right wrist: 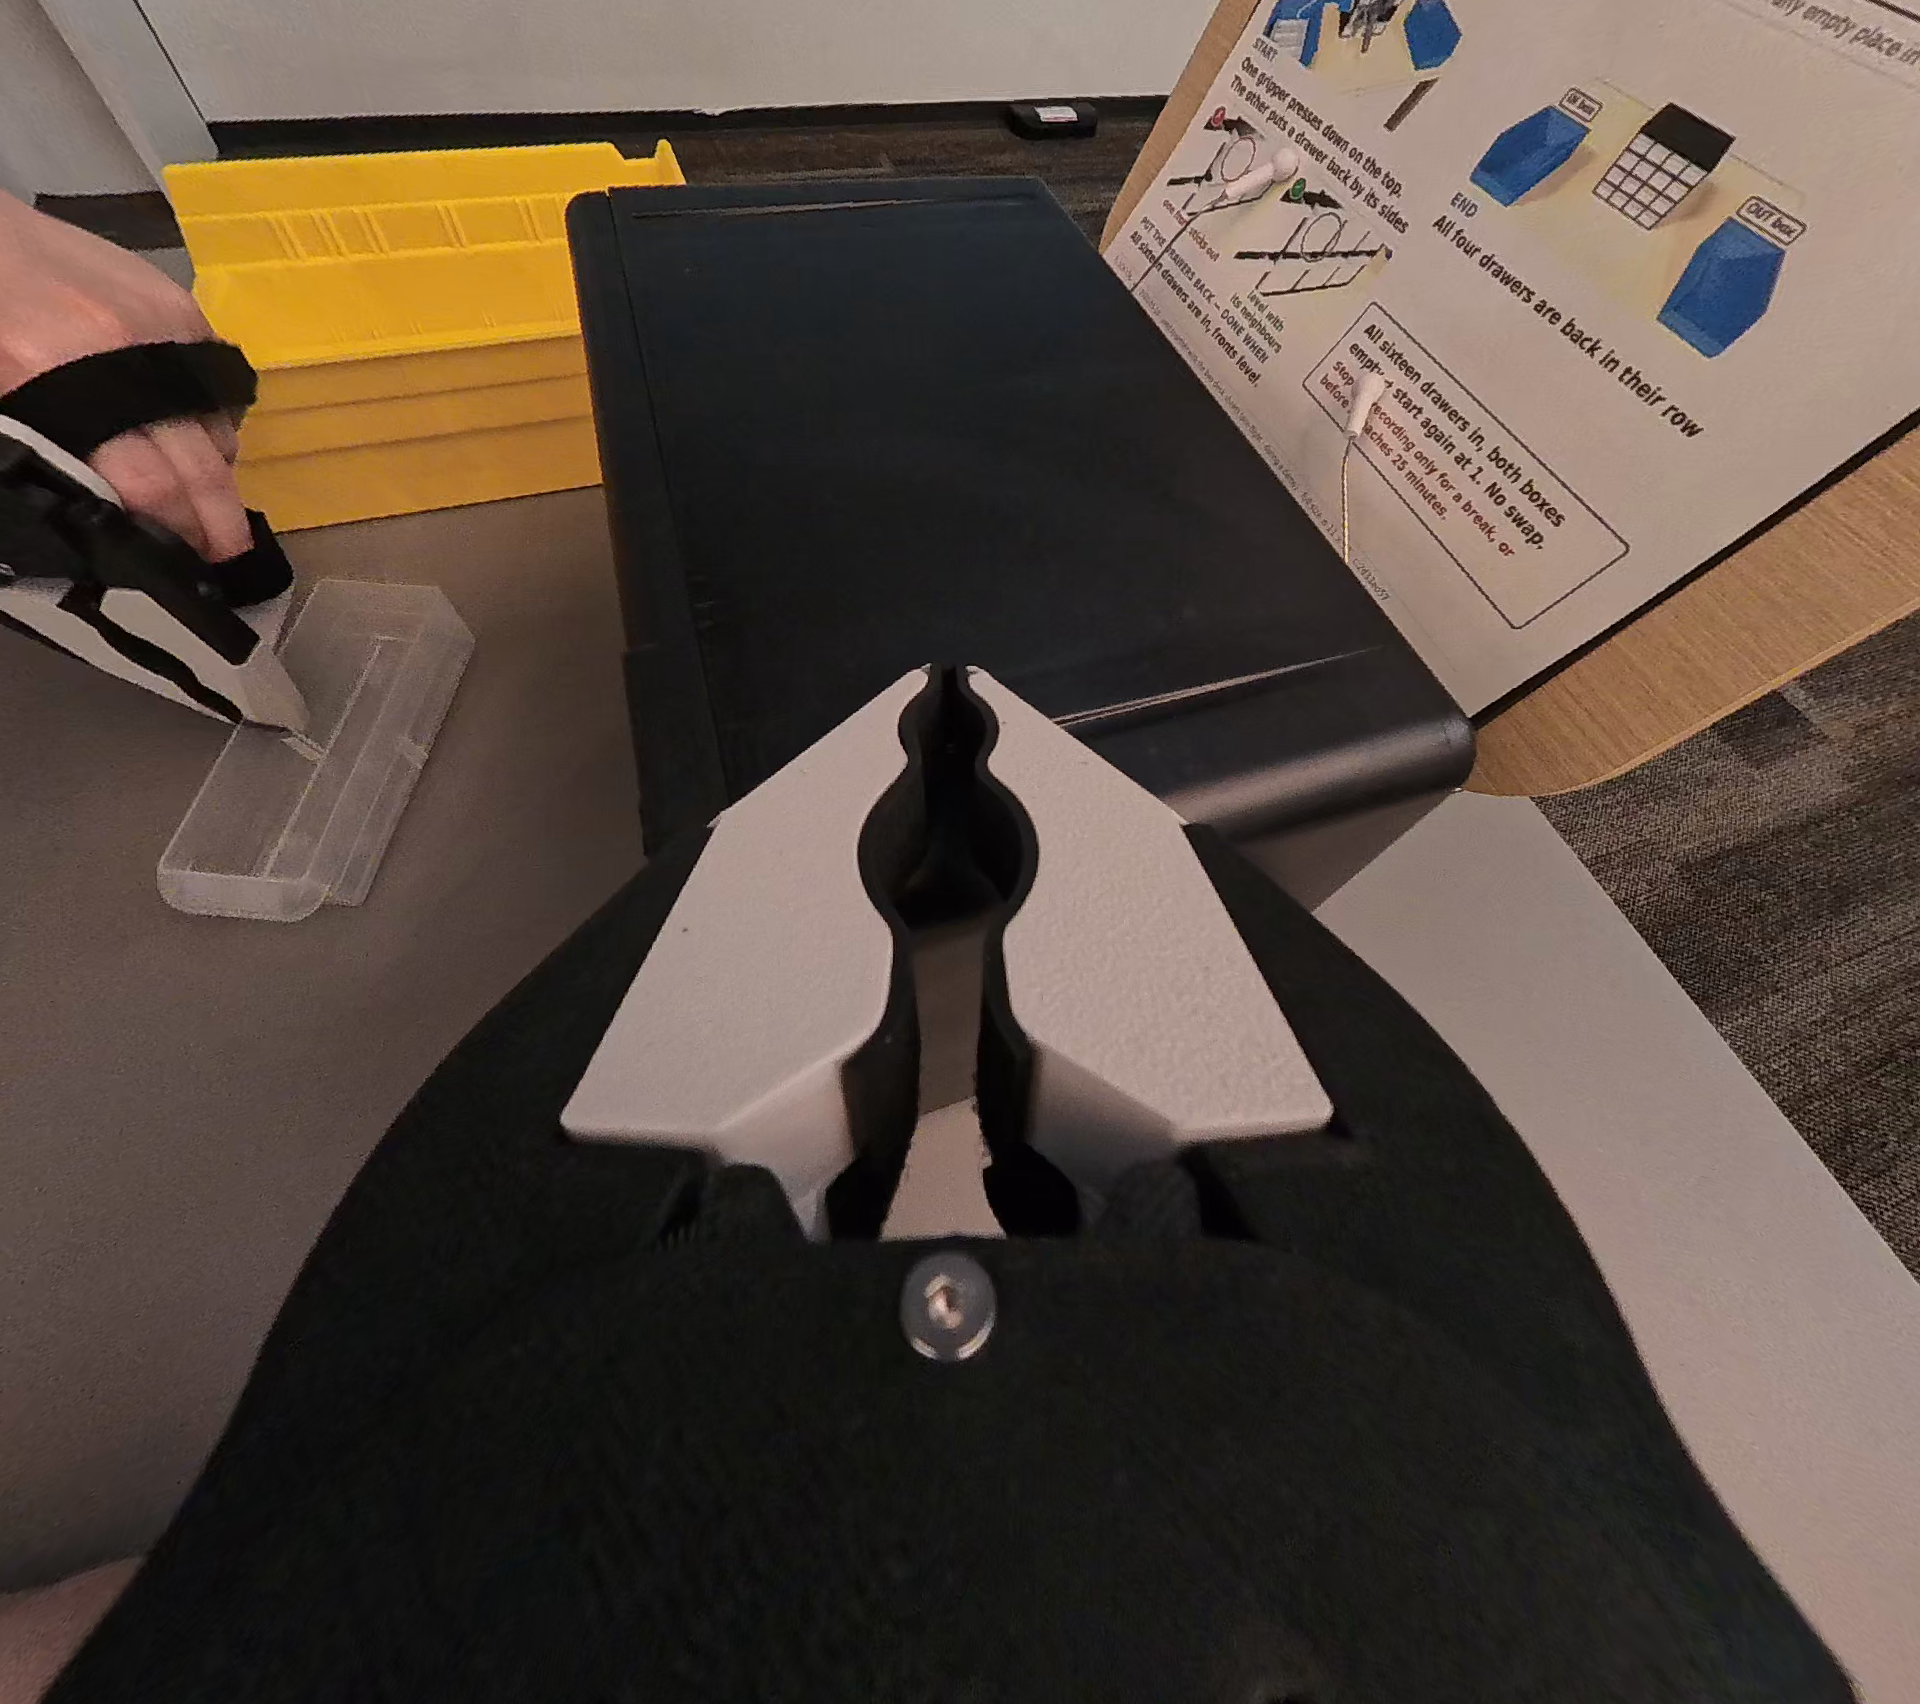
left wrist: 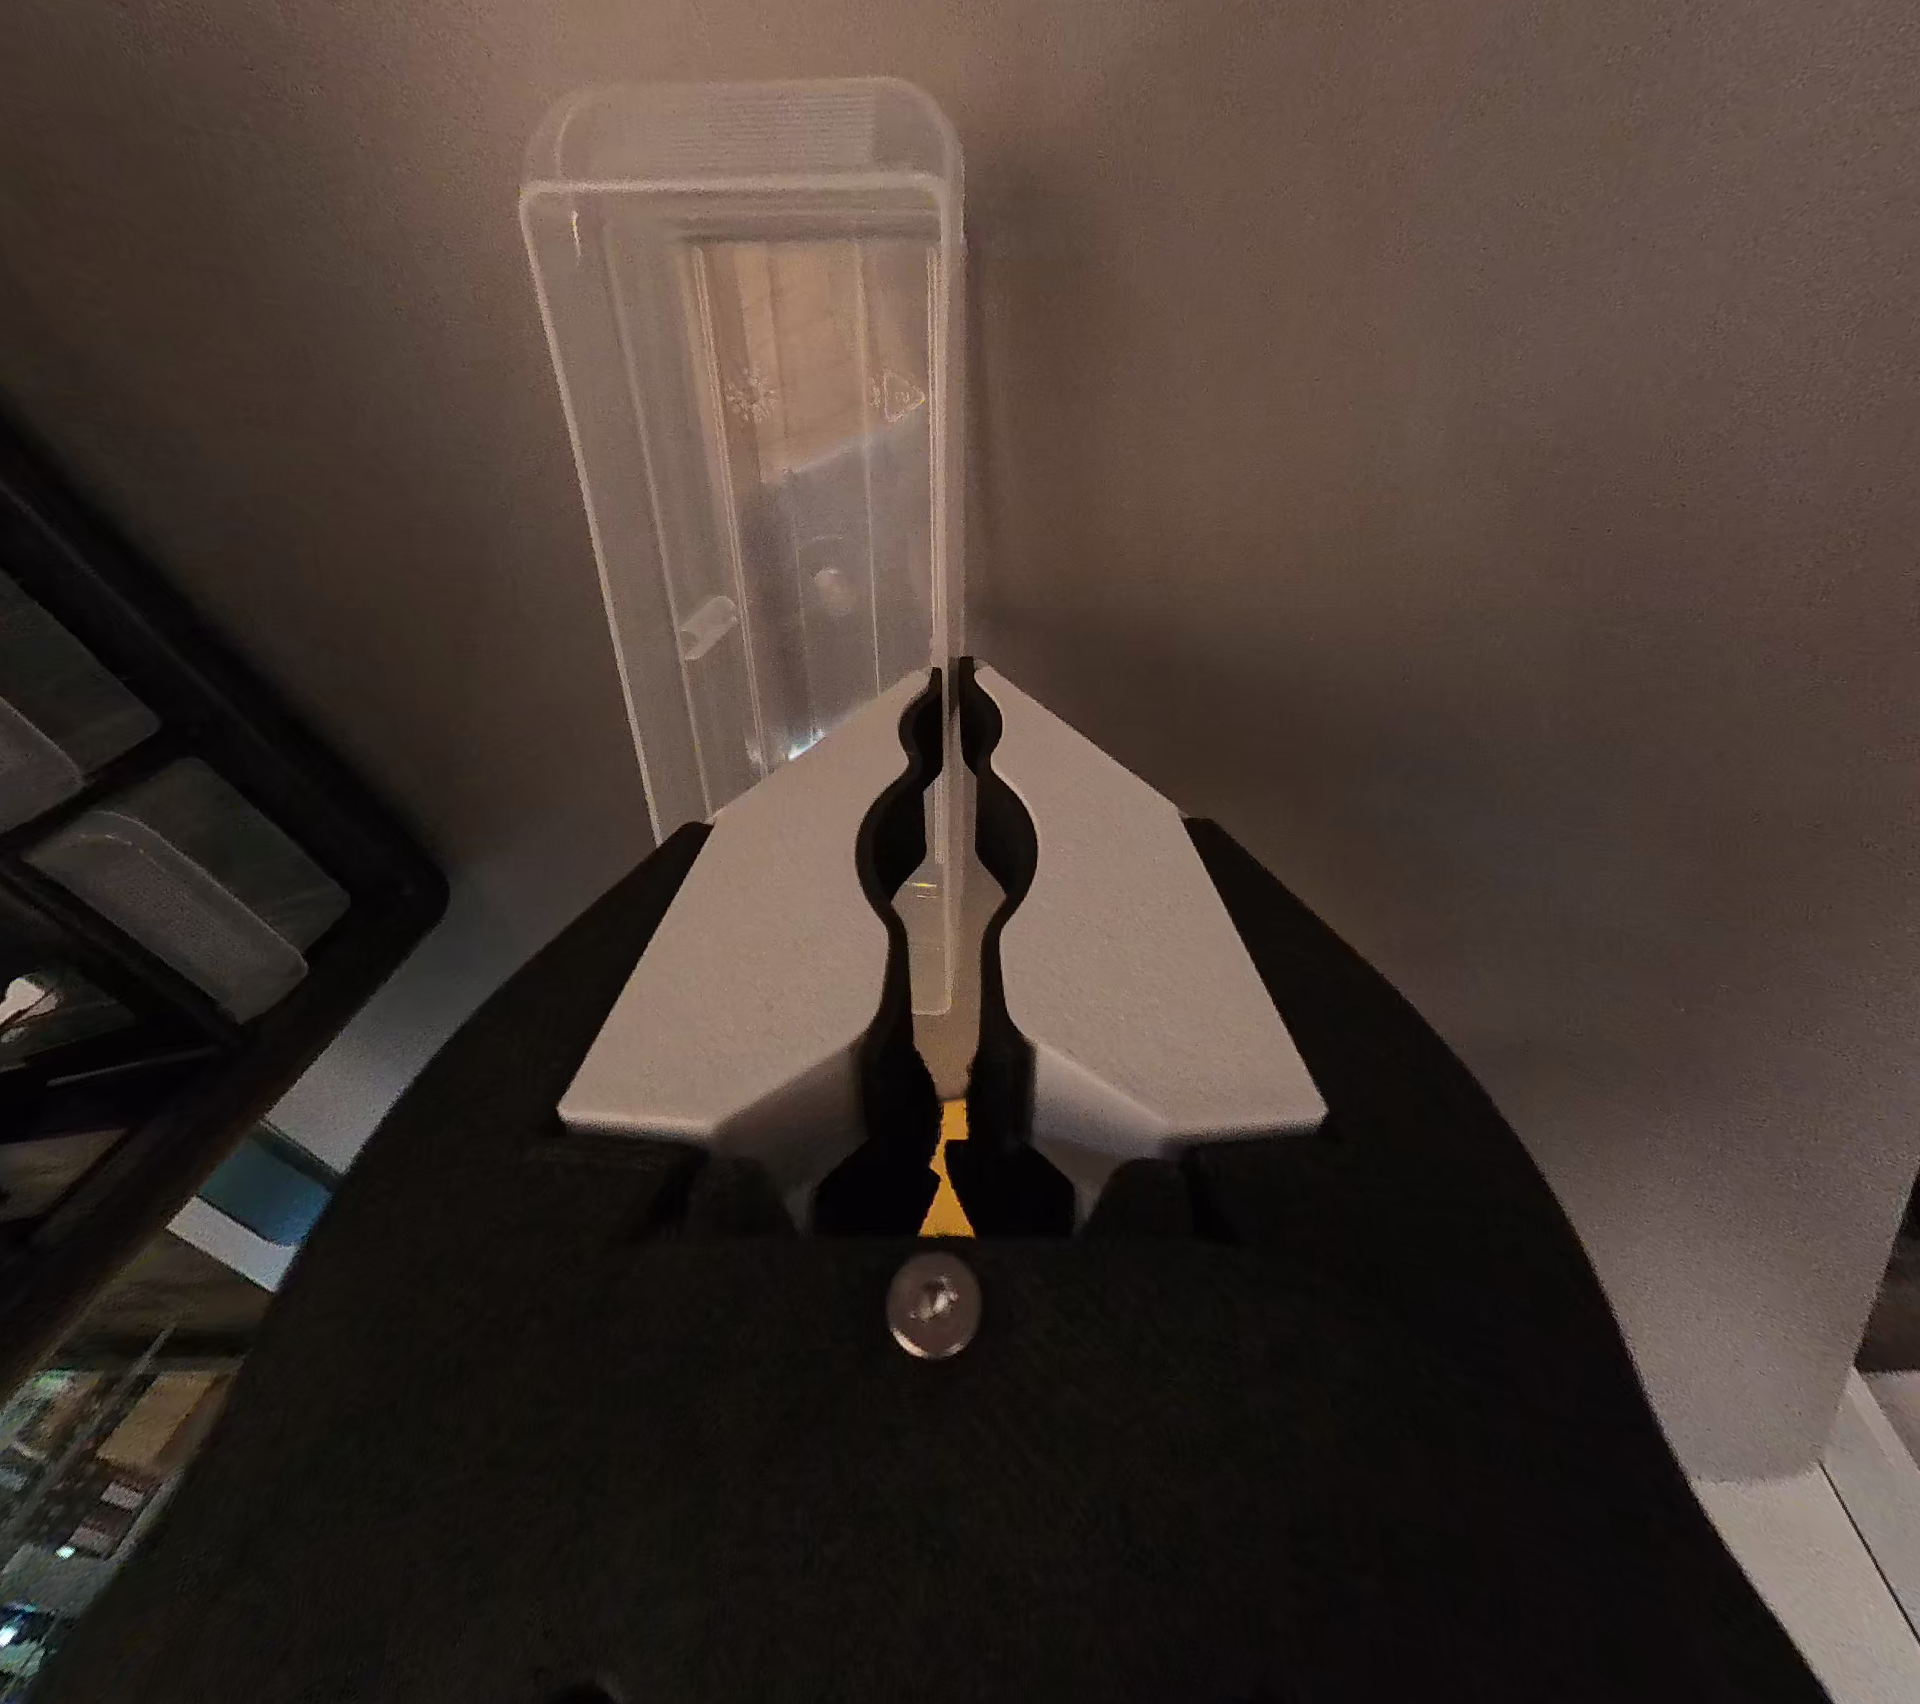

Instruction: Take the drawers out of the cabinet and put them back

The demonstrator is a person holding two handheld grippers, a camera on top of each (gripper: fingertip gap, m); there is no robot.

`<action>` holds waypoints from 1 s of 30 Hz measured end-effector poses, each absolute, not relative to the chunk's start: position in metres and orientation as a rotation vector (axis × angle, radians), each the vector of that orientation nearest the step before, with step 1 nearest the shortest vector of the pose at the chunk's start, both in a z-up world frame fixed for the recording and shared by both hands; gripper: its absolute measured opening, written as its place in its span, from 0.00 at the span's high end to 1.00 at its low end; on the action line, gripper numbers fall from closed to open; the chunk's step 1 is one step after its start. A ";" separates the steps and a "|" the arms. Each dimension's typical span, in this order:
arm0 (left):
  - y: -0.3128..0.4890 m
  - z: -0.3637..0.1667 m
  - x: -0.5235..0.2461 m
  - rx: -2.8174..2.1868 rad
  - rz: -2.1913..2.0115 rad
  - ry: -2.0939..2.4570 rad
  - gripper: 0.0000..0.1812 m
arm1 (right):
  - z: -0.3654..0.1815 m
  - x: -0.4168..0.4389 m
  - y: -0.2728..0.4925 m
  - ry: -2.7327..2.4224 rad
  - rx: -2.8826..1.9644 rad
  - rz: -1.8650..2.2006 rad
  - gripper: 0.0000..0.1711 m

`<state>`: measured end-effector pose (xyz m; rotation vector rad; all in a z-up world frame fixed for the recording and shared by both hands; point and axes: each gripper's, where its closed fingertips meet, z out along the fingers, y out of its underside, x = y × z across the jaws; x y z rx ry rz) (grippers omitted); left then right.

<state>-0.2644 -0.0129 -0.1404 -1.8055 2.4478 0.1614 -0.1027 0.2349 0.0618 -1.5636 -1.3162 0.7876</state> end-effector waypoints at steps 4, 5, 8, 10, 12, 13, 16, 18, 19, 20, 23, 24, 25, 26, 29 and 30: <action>-0.009 -0.144 -0.262 -1.793 0.163 2.408 0.99 | 0.062 -0.103 0.235 -1.317 -1.562 0.789 1.00; -0.007 -0.145 -0.261 -1.791 0.166 2.389 0.98 | 0.062 -0.103 0.235 -1.317 -1.561 0.789 1.00; 0.000 -0.143 -0.262 -1.823 0.196 2.319 0.89 | 0.062 -0.103 0.235 -1.317 -1.560 0.793 1.00; 0.003 -0.139 -0.260 -1.832 0.202 2.257 0.84 | 0.062 -0.103 0.235 -1.316 -1.559 0.797 1.00; 0.007 -0.132 -0.259 -1.844 0.227 2.170 0.79 | 0.062 -0.103 0.235 -1.316 -1.558 0.799 1.00; 0.009 -0.128 -0.259 -1.857 0.237 2.112 0.75 | 0.062 -0.103 0.235 -1.316 -1.557 0.798 1.00; 0.016 -0.112 -0.265 -1.868 0.324 1.912 0.73 | 0.062 -0.103 0.235 -1.317 -1.557 0.797 1.00; 0.017 -0.100 -0.272 -1.860 0.369 1.770 0.76 | 0.062 -0.103 0.235 -1.317 -1.555 0.799 1.00; 0.013 -0.098 -0.274 -1.875 0.355 1.707 0.76 | 0.062 -0.103 0.235 -1.317 -1.555 0.801 1.00; 0.009 -0.096 -0.276 -1.897 0.333 1.648 0.76 | 0.062 -0.103 0.235 -1.316 -1.555 0.804 1.00; 0.000 -0.098 -0.283 -1.952 0.317 1.491 0.74 | 0.062 -0.103 0.235 -1.315 -1.554 0.805 1.00; -0.001 -0.100 -0.285 -1.976 0.321 1.435 0.74 | 0.062 -0.103 0.235 -1.315 -1.554 0.805 1.00; 0.000 -0.103 -0.288 -2.010 0.326 1.366 0.77 | 0.062 -0.103 0.235 -1.315 -1.555 0.804 1.00; 0.000 -0.107 -0.292 -2.060 0.328 1.290 0.79 | 0.062 -0.103 0.235 -1.315 -1.555 0.803 1.00; 0.002 -0.122 -0.303 -2.225 0.349 1.103 0.86 | 0.062 -0.103 0.235 -1.315 -1.555 0.798 1.00; 0.005 -0.123 -0.307 -2.242 0.373 1.061 0.91 | 0.062 -0.103 0.235 -1.315 -1.556 0.799 1.00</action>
